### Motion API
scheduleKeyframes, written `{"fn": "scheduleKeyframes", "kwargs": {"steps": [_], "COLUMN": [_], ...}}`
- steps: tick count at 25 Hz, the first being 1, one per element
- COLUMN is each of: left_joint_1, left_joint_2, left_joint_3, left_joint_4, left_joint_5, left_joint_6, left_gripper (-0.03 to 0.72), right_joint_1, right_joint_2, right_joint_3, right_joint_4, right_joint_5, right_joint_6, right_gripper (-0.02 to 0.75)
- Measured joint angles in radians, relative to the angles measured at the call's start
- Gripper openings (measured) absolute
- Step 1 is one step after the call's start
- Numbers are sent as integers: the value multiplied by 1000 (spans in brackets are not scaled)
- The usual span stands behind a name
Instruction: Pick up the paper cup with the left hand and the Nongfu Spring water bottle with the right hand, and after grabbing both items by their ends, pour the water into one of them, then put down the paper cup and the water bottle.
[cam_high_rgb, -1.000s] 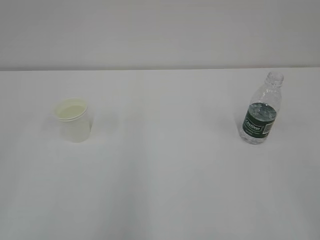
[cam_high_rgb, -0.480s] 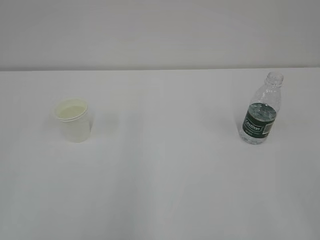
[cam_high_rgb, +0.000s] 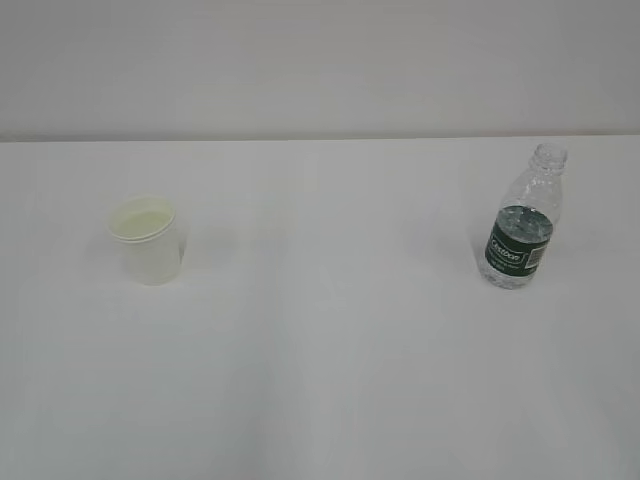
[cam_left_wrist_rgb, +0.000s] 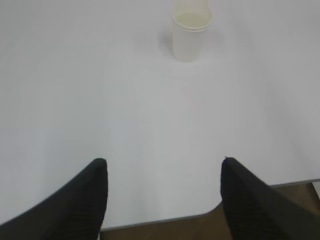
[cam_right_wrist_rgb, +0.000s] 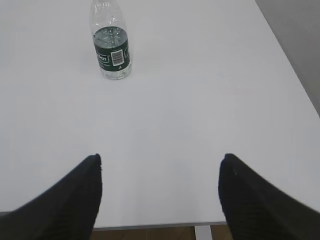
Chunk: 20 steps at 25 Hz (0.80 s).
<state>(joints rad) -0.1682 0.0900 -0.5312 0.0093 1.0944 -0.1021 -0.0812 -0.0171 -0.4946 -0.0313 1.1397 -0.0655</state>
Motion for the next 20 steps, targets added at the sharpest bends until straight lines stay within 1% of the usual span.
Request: {"fn": "scheduleKeyframes", "kwargs": {"steps": [10,20], "left_joint_1": [0,0], "left_joint_2": [-82,-86], "left_joint_3": [0,0], "left_joint_4": [0,0], "left_joint_5": [0,0], "left_joint_6": [0,0], "left_gripper": [467,464], "right_joint_1": [0,0], "right_joint_2": [0,0], "right_joint_3": [0,0], "right_joint_4": [0,4], "right_joint_5": [2,2], "right_joint_6": [0,0], "right_gripper": [540,537]}}
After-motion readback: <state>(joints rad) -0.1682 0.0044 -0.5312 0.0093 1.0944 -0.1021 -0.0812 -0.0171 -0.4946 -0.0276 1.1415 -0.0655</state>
